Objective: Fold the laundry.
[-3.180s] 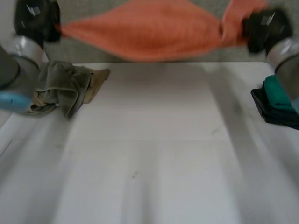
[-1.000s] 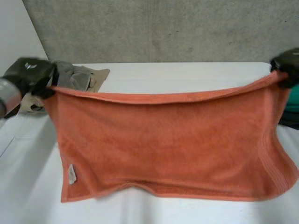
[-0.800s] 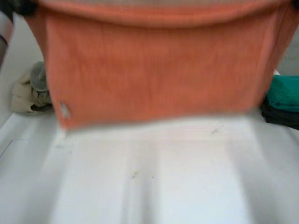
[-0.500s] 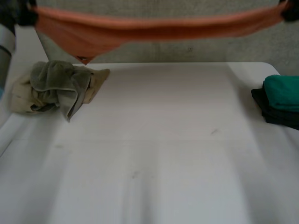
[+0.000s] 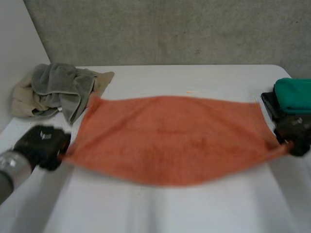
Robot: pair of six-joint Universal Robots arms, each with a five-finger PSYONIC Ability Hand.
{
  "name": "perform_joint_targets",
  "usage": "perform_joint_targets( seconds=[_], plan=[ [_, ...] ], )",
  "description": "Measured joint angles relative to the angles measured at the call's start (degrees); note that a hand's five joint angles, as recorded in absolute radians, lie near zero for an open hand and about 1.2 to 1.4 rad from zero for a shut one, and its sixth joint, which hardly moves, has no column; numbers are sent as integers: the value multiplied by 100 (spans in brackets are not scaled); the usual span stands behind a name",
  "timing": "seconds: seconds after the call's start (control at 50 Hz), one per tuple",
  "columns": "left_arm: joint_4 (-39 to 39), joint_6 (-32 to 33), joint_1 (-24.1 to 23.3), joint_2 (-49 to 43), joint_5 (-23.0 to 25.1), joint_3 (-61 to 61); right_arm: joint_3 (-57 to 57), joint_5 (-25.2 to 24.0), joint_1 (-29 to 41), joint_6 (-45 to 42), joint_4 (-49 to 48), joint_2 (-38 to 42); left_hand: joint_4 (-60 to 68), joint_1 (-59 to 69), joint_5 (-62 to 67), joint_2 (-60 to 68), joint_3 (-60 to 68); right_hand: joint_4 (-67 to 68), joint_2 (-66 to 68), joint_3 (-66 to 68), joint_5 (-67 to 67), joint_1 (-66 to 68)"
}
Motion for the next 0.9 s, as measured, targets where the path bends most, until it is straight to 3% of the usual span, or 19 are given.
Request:
perform_joint_targets(
  seconds=[0.06, 0.16, 0.26, 0.36, 0.52, 0.7, 0.74, 0.78, 0.82, 0.9],
  plan=[
    [-922, 555, 269, 550, 124, -370, 538, -22, -311, -857, 440, -482, 0, 0, 0, 0, 0, 0, 0, 0, 1, 0],
    [-1354, 971, 484, 664, 396, -413, 770, -35, -460, -1186, 414, -693, 0, 0, 0, 0, 0, 0, 0, 0, 1, 0],
    [-885, 998, 455, -45, 679, 164, 465, -24, -374, -551, -313, -344, 0, 0, 0, 0, 0, 0, 0, 0, 1, 0],
    [-119, 447, 20, -1186, 717, 1272, -233, 62, 9, 385, -1215, 446, 0, 0, 0, 0, 0, 0, 0, 0, 1, 0],
    [562, -243, -512, -2815, 115, 3118, -1253, 540, 451, 919, -1967, 1493, 1, 0, 0, 0, 0, 0, 0, 0, 7, 0],
    [587, -303, -996, -4254, -751, 4944, -2302, 1047, 795, 907, -2254, 2344, 1, 0, 0, 0, 0, -421, -378, -393, -383, -247],
    [571, -298, -1082, -4526, -857, 5293, -2612, 1181, 912, 923, -2248, 2566, -889, -726, -754, -872, -862, -2891, -2926, -2824, -2920, -2716],
    [571, -302, -1142, -4629, -880, 5423, -2749, 1269, 988, 961, -2234, 2650, -2790, -2885, -2635, -2758, -2716, -4494, -4618, -4399, -4568, -4387],
    [575, -314, -1209, -4677, -882, 5489, -2842, 1368, 1069, 1035, -2213, 2692, -4846, -4896, -4640, -4782, -4731, -5394, -5352, -5314, -5373, -5065],
    [570, -394, -1351, -4614, -871, 5474, -2831, 1477, 1166, 1293, -2174, 2607, -5723, -5383, -5426, -5661, -5635, -5677, -5482, -5596, -5558, -5118]
  ],
)
